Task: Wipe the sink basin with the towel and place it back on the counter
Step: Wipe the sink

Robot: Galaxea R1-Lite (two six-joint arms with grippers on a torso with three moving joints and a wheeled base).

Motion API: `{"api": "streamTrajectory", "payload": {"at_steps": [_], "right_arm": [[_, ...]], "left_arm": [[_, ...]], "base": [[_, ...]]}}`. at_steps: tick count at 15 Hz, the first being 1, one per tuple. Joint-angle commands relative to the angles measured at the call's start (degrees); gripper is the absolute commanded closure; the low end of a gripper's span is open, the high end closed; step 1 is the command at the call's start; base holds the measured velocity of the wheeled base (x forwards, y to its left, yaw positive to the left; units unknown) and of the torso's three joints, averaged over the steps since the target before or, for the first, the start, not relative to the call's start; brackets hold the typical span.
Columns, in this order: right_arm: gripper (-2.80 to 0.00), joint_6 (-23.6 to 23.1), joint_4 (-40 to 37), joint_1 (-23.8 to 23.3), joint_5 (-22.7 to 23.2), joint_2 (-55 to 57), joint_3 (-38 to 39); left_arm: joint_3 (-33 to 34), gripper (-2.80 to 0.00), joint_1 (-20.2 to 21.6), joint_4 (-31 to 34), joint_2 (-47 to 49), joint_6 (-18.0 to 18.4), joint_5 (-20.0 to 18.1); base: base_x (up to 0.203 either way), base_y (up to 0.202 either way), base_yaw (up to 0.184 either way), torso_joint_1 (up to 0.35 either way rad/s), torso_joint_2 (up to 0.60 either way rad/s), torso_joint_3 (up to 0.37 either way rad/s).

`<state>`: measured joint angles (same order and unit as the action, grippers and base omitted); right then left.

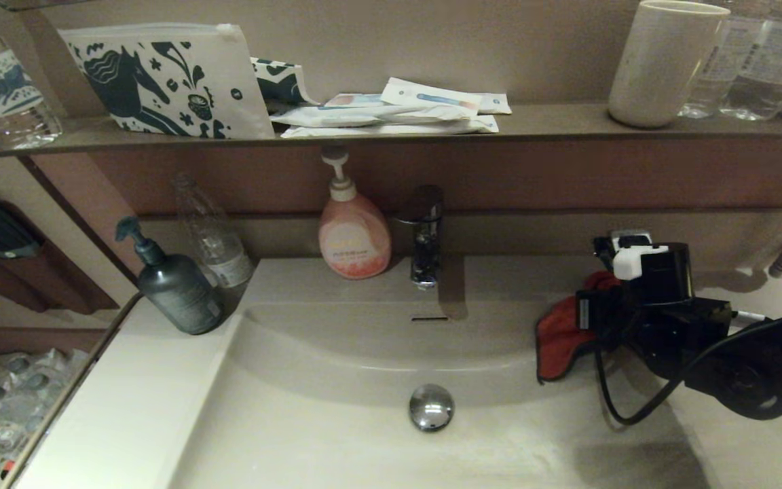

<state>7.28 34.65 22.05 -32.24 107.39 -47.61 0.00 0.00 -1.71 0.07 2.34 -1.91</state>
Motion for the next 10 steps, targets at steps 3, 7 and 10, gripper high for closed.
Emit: {"api": "streamTrajectory", "payload": {"at_steps": [3, 7, 10], "right_arm": [[0.00, 0.27, -0.21, 4.33, -0.20, 1.02, 0.68], [0.00, 0.20, 0.08, 11.92, -0.27, -0.58, 0.63], [0.00, 0.11, 0.06, 15.79, -0.36, 1.30, 0.04]], "left_arm": [[0.00, 0.00, 0.00, -0.05, 0.01, 0.03, -0.02], [0.00, 0.00, 0.00, -0.05, 0.01, 0.03, -0.02], [0.00, 0.00, 0.00, -0.05, 0.01, 0.03, -0.02]], "base": [[0.000, 0.000, 0.000, 0.000, 0.00, 0.000], [0.000, 0.000, 0.000, 0.000, 0.00, 0.000], [0.000, 0.000, 0.000, 0.000, 0.00, 0.000]]}}
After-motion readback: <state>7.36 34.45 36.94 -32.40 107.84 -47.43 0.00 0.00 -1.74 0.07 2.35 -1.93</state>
